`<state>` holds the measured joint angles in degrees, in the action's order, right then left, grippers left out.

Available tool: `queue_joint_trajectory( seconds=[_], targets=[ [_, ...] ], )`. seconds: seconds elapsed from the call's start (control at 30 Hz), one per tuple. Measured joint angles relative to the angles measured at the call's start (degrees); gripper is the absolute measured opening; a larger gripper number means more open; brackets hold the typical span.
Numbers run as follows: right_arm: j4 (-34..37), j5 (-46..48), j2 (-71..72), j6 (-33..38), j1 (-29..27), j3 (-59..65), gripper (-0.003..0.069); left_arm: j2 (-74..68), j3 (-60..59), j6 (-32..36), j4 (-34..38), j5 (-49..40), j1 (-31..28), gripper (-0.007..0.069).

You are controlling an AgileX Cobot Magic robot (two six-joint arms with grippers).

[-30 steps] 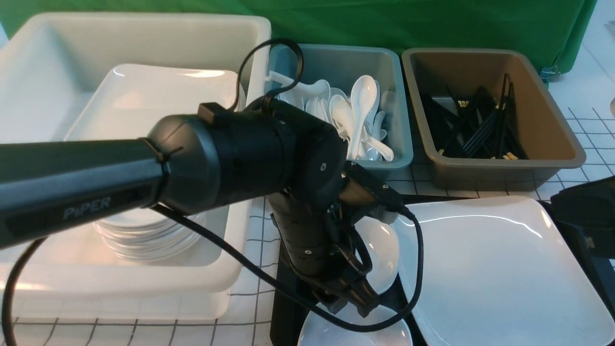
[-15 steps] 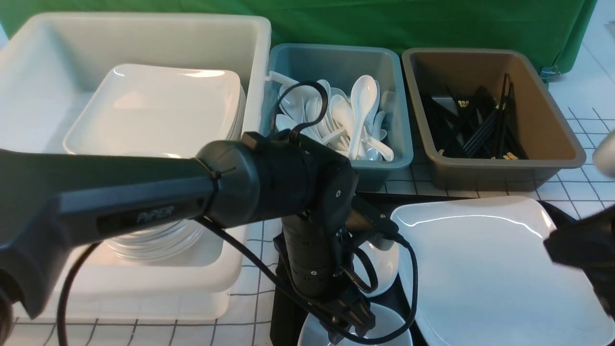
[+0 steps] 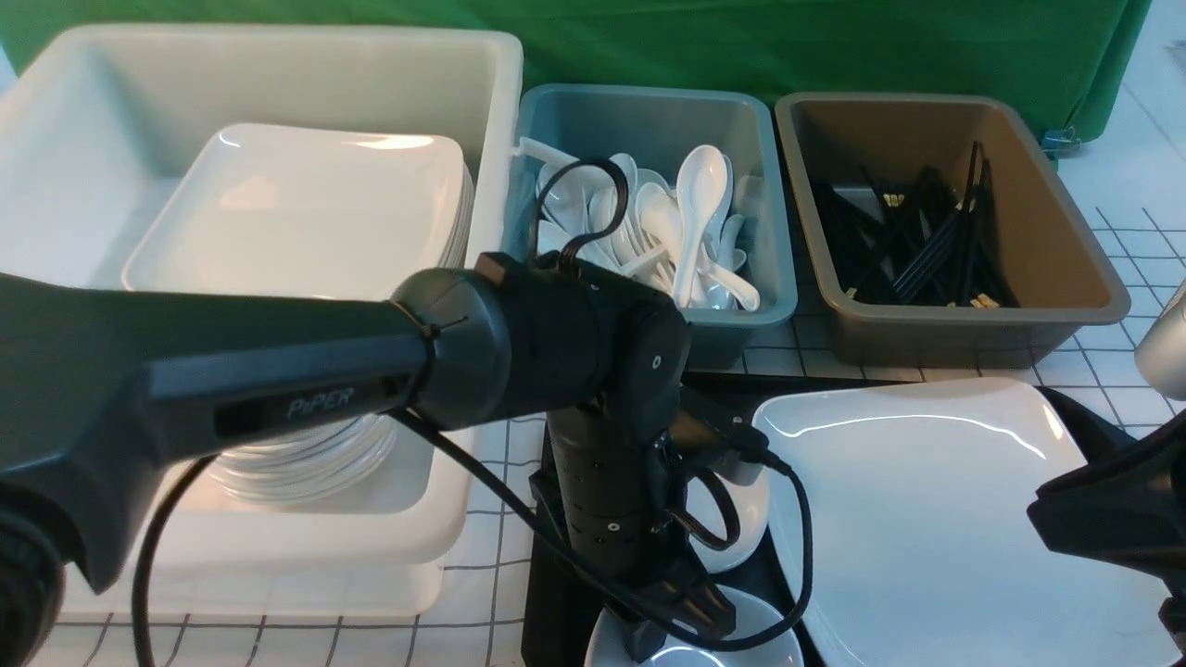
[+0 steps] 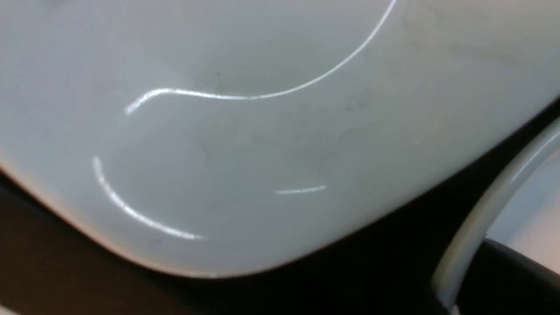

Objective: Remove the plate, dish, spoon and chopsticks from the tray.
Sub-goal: Use the left arm to grab a small plate from the dinner plate, then use the left arm to put the small plate into the large storage box on the left

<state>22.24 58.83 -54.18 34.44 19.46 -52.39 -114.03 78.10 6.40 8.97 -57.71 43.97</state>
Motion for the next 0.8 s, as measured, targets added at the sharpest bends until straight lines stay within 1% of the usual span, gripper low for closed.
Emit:
queue_joint_trajectory(
  seconds=[0.17,0.23,0.3,0.37,0.43,0.57,0.7,0.77,0.8],
  targets=[
    [0.0,-1.3,0.0,0.0,0.0,0.0,0.0072,0.9,1.9,-0.5,0.4,-3.5,0.0,0.0130],
    [0.0,-1.4,0.0,0.0,0.0,0.0,0.0072,2.8,3.4,-0.6,0.4,-5.9,0.1,0.0065],
    [0.0,-1.5,0.0,0.0,0.0,0.0,0.0072,4.8,4.5,-0.7,0.5,-7.7,0.1,0.0027],
    [0.0,-1.7,0.0,-0.2,0.0,0.0,0.0072,7.0,5.5,-1.0,0.9,-9.0,0.2,0.0017],
    [0.0,-1.6,0.0,-1.6,0.0,-0.3,0.0072,9.7,6.9,-2.7,1.5,-9.8,0.2,0.0015],
    [0.8,-1.3,1.3,-3.4,0.0,-3.2,0.0072,15.8,9.5,-5.1,0.7,-9.5,0.0,0.0014],
    [6.6,-1.4,2.9,-3.0,0.0,-8.5,0.0072,23.9,11.2,-5.6,-0.6,-7.6,-4.4,0.0014],
    [11.3,-0.7,2.6,-0.4,0.0,-10.8,0.0072,27.4,11.3,-5.6,-1.3,-7.5,-8.7,0.0014],
    [13.9,0.3,1.8,1.9,0.0,-12.0,0.0072,29.3,11.3,-5.6,-1.6,-7.9,-12.5,0.0014]
  ],
)
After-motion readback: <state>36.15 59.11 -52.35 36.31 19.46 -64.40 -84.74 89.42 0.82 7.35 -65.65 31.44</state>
